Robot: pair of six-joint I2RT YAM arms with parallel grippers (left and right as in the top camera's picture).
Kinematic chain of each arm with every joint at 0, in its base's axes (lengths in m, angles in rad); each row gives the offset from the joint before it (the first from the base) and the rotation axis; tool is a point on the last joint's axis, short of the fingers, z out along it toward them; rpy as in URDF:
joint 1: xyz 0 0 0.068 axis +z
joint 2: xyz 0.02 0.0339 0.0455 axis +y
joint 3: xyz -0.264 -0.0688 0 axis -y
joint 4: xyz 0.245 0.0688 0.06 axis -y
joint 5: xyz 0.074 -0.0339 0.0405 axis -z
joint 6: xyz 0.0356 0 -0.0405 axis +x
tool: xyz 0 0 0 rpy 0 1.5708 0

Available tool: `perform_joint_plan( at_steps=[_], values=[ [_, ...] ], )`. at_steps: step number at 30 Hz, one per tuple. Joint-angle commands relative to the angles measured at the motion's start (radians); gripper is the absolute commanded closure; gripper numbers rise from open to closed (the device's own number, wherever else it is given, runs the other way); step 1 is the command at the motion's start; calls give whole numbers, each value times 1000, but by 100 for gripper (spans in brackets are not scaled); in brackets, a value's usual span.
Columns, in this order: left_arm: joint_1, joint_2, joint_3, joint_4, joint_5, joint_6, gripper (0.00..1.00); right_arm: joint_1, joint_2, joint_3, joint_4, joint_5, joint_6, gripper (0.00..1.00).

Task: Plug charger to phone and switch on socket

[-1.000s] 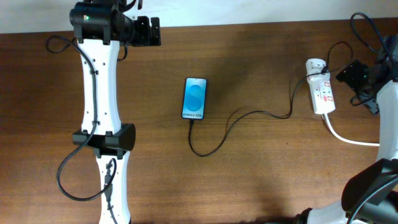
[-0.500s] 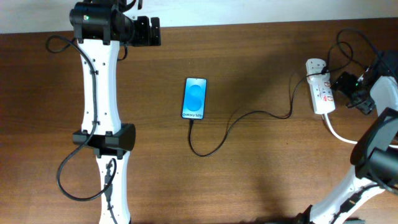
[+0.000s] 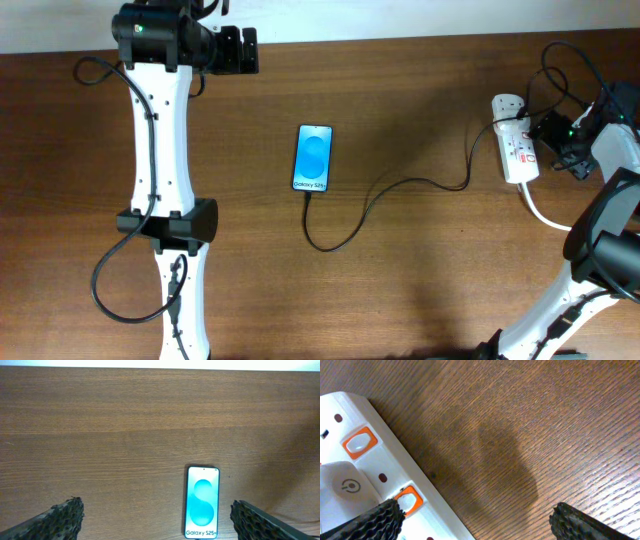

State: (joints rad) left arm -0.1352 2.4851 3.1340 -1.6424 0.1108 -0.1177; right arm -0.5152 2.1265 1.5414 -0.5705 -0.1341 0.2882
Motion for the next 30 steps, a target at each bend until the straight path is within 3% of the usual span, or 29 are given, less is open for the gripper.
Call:
perform_joint_plan(
  at_steps=[1, 18, 30],
  values=[
    [1, 6, -4, -2, -15, -9, 1, 5, 8, 6, 3, -13, 8, 2],
    [1, 6, -4, -2, -15, -9, 1, 29, 55, 6, 29, 56, 17, 2],
    [0, 6, -4, -2, -15, -9, 1, 32, 56, 6, -4, -13, -30, 2]
  ],
)
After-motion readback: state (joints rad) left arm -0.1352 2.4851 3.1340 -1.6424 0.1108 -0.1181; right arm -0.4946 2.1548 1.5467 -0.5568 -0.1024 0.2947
